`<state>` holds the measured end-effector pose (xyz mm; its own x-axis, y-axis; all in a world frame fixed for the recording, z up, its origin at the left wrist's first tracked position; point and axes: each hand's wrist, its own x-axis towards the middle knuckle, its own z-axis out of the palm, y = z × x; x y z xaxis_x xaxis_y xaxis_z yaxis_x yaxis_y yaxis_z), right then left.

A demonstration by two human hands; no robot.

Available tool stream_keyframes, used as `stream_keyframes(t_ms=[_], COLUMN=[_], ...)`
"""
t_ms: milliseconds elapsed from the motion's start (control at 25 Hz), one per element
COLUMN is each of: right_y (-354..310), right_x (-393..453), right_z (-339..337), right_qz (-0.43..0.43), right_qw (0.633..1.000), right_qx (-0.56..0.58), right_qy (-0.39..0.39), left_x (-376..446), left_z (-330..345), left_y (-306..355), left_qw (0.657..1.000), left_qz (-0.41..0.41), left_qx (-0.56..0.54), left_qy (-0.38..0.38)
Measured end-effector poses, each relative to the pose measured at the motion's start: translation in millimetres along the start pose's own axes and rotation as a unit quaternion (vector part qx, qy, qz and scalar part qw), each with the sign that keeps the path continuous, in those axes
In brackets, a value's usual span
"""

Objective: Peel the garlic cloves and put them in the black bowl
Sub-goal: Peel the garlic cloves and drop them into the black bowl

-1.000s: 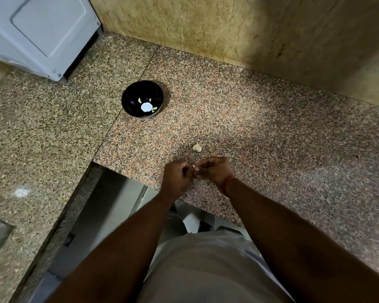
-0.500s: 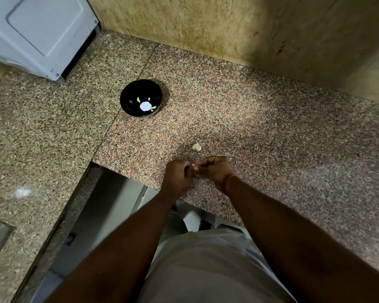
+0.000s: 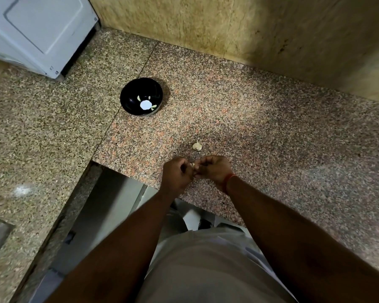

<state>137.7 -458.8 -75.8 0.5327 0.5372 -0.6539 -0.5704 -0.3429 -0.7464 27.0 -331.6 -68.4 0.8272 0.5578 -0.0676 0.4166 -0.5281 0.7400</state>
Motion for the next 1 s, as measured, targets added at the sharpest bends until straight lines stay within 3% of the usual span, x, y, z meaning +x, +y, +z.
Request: stream_keyframes(t_ms=[280,520,640,1000], right_y=[-7,-4,-3,6], right_x=[1,5,7,8], right_z=[4,-1,-4,-4], right_qz=[-0.016,-0.026,-0.025,-0.014], right_qw=[1.000,1.000,0.999,0.999], right_qx=[-0.012,0.003,0.016,0.005], right_qy=[-0.009,0.016,0.018,0.040], left_x=[3,2,1,-1], left_z=[2,-1,0,4], left_y=[2,6,3,-1], left_qw=[0.997,0.996,0.997,0.999], left_qz=[-0.066,-0.091,-0.068,-0.036], left_qx=[-0.014,0.008,0.034,0.036], left_qy=[-0.028,-0.007,-0.031,-0.009])
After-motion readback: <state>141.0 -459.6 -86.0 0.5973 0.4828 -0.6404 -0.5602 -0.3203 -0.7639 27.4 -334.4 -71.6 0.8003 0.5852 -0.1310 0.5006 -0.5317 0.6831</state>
